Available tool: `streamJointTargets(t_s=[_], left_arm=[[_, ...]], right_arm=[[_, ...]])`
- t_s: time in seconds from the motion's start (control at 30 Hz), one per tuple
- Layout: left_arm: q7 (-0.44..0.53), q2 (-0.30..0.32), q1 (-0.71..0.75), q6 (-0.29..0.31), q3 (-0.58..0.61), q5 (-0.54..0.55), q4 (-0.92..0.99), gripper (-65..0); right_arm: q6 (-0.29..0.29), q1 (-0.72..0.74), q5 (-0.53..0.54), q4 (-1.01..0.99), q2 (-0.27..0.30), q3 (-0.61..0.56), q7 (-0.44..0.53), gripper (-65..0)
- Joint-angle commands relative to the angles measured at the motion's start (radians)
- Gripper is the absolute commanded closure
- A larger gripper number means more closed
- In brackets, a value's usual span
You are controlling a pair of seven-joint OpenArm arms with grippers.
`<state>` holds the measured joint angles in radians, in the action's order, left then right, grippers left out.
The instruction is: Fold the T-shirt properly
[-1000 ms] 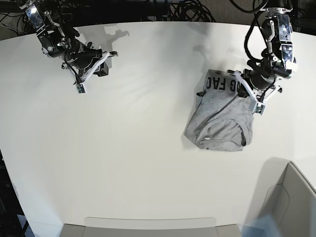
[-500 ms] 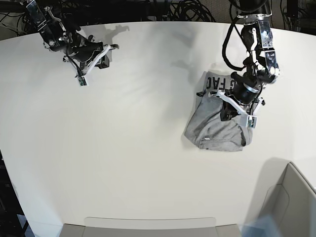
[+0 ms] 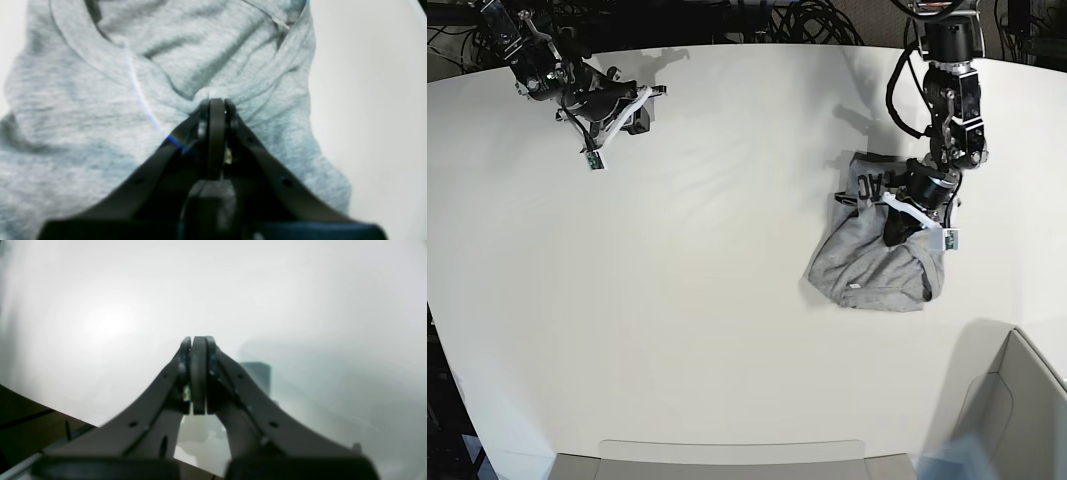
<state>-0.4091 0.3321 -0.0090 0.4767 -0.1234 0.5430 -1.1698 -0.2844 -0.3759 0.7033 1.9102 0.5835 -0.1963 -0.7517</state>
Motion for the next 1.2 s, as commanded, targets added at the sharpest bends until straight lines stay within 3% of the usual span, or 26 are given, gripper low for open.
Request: streamJointTargets(t_s=[0.0,0.07,0.13,0.27,0.43,0.6,0.77,1.0,1.17], left_arm=[[-0.043,0.043,0.008,-0.04,-0.012,-0.06,0.052,0.0],[-0.006,0.083,0.005,0.037,-0.017,-0.059,0.132,0.0],[0.023,0.114,0.004,0.076,-0.029,-0.059,0.202,0.0],[0.074,0.158,0.004,0.133,-0.074,-0.06,0.308,0.0],[0.074,0.166,0.008,0.182,-0.075,-0.057,0.278,0.0],[0.029,0.14,0.036,0.176,-0.075,-0.056,0.106,0.0],[-0.089,0.111,0.062,0.173,-0.088,-0.059,-0.174,0.0],[-0.216,0.055,0.125,0.173,-0.27,-0.06,-0.52,0.0],[-0.25,0.003,0.255,0.175,-0.364,-0.06,-0.698,0.0]], right_arm=[[0.006,0.004,0.002,0.019,-0.004,0.008,0.016,0.0],[0.006,0.004,-0.001,0.019,-0.024,0.013,0.014,0.0],[0.006,0.008,-0.001,0.019,-0.03,0.01,0.014,0.0],[0.006,0.012,-0.001,0.019,-0.05,0.01,0.014,0.0],[0.007,0.027,-0.001,0.036,-0.063,0.008,0.021,0.0],[0.007,0.054,-0.003,0.074,-0.078,0.008,0.018,0.0],[0.007,0.082,-0.003,0.074,-0.079,0.008,0.021,0.0],[0.007,0.059,-0.003,0.156,-0.078,0.013,0.025,0.0],[0.007,-0.033,-0.003,0.157,-0.072,0.013,0.145,0.0]])
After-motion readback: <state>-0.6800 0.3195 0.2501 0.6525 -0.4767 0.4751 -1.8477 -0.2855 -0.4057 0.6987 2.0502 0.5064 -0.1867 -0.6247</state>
